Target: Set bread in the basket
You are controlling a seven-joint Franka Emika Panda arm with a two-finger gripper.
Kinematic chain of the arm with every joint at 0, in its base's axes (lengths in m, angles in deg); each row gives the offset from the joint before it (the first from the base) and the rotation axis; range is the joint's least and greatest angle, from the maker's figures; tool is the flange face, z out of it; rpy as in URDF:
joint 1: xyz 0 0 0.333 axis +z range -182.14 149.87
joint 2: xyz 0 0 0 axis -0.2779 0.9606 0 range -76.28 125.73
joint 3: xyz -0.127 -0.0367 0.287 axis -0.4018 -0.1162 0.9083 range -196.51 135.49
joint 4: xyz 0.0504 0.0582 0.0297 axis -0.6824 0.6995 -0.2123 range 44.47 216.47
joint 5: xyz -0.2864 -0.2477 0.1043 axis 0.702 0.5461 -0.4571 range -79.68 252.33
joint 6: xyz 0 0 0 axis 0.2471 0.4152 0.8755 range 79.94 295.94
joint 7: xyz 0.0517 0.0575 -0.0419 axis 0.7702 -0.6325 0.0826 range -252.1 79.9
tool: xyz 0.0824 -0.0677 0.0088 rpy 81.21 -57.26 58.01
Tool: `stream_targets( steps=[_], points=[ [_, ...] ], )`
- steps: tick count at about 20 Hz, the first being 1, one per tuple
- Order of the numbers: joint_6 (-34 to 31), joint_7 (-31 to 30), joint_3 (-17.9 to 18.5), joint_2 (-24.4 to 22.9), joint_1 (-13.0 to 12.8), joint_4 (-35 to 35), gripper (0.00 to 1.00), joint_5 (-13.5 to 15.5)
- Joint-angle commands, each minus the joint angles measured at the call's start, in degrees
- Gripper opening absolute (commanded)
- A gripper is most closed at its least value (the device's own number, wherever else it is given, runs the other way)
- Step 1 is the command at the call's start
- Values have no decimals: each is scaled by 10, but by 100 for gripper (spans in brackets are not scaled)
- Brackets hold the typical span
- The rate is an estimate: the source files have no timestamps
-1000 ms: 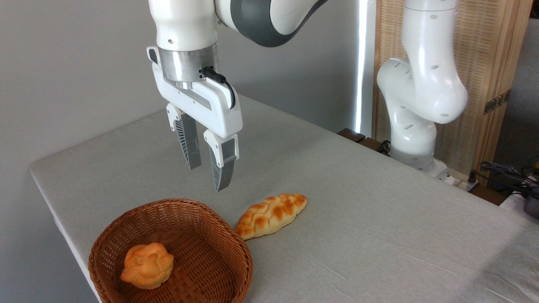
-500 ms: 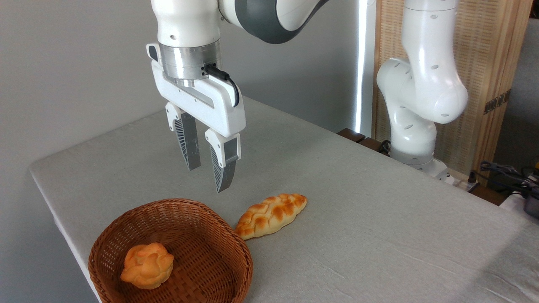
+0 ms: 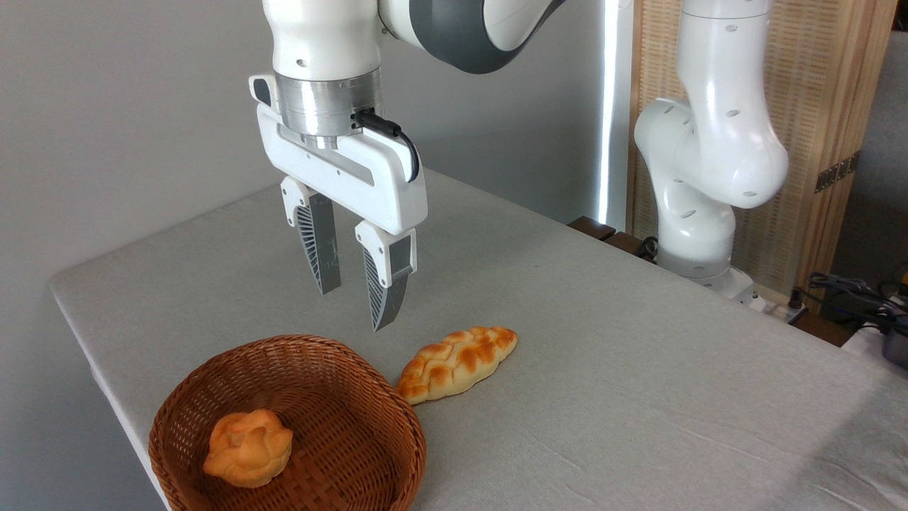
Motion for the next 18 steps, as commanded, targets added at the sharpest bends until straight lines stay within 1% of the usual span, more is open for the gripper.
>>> stream_targets(
  steps=[1,2,3,4,13,15,17,18],
  points=[
    [0,-2,-48,-2,63,-5,100,20],
    [0,-1,-92,-2,107,-5,100,24],
    [0,-1,-123,-2,139,-5,100,25],
    [0,-1,-134,-2,149,-5,100,26],
    [-4,1,-135,-3,148,-4,100,21],
    [-9,18,-134,-5,148,-1,100,21],
    [-7,24,-133,-8,149,9,100,20],
    [-3,25,-133,-10,149,26,100,17]
  ],
)
